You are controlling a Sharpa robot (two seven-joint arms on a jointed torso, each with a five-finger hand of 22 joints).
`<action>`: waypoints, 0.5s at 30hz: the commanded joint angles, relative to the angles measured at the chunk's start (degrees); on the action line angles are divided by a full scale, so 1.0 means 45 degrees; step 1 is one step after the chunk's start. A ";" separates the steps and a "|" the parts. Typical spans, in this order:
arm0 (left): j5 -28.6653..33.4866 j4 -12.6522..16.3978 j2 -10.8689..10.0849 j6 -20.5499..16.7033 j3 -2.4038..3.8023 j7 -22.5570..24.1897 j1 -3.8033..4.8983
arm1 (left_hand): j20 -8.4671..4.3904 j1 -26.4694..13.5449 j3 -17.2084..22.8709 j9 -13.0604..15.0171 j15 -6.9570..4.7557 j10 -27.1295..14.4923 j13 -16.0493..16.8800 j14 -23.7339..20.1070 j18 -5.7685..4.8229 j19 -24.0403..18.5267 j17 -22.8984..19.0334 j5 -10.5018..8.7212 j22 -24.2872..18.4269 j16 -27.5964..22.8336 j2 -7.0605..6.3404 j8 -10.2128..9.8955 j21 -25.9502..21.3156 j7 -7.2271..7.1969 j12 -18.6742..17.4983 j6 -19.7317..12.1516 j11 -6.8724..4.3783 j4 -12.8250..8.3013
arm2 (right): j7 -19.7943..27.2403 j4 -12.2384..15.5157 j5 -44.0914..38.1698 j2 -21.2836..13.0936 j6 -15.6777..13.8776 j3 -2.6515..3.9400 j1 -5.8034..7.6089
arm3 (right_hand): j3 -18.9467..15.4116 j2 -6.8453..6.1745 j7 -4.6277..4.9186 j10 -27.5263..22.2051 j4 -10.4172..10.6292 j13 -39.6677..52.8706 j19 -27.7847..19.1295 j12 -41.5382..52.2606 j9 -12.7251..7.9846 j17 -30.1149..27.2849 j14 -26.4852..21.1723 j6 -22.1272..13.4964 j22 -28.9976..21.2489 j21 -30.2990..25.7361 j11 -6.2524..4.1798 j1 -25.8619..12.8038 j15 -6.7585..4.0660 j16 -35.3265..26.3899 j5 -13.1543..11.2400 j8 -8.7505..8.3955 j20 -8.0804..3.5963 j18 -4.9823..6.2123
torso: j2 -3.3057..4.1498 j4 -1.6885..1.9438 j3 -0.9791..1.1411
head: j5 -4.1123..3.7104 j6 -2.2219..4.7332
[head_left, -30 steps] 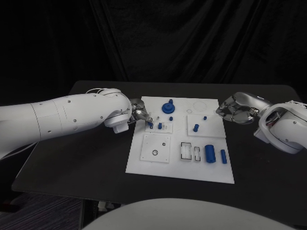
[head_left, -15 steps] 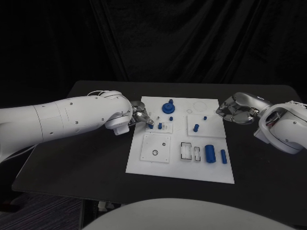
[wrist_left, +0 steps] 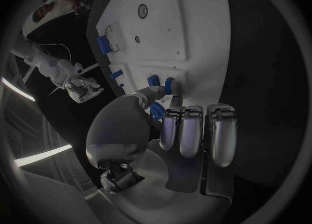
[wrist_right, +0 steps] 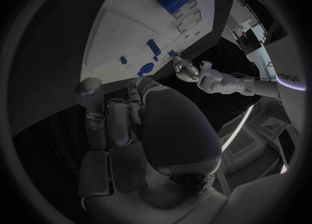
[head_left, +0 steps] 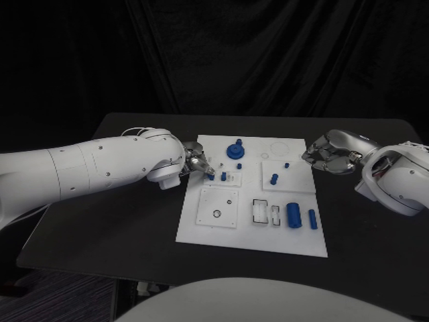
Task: Assemble the parts on the task board
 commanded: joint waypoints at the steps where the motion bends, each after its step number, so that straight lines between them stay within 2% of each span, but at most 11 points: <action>1: -0.0542 0.0003 0.0004 0.0032 -0.0019 0.0227 -0.0084 | -0.0076 -0.0030 0.0240 0.0003 -0.0057 0.1323 0.3333 0.1324 -0.0178 0.1317 0.3353 -0.0031 0.3354 0.0034 0.0117 0.0053 -0.0044 -0.0070 -0.0005 -0.0015 -0.0035 -0.0172 | -0.0192 0.0012 0.0064 -0.0017 0.0107 0.0010 -0.0032 | 0.0048 0.0020 0.0005 -0.0076 -0.0009 0.0172 -0.0080 -0.0045 0.0016 0.0146 -0.0100 0.0062 0.1245 -0.0088 -0.0011 -0.0024 0.0026 -0.0084 0.0050 0.0022 0.0009 -0.0086 | 0.0001 0.0003 0.0003 | -0.0003 0.0002; 15: -0.0625 -0.0003 -0.0026 0.0020 -0.0019 0.0254 -0.0106 | -0.0074 -0.0041 0.0242 0.0006 -0.0055 0.1323 0.3333 0.1324 -0.0178 0.1317 0.3353 -0.0038 0.3354 0.0034 0.0123 0.0054 -0.0044 -0.0067 -0.0005 -0.0021 -0.0032 -0.0168 | -0.0249 -0.0004 0.0249 0.0005 0.0225 0.0010 -0.0054 | 0.0051 0.0019 0.0007 -0.0090 -0.0007 0.0160 -0.0098 -0.0052 0.0015 0.0143 -0.0104 0.0055 0.1234 -0.0132 -0.0009 -0.0032 0.0027 -0.0086 0.0050 0.0017 0.0010 -0.0078 | 0.0004 0.0008 -0.0001 | 0.0000 0.0002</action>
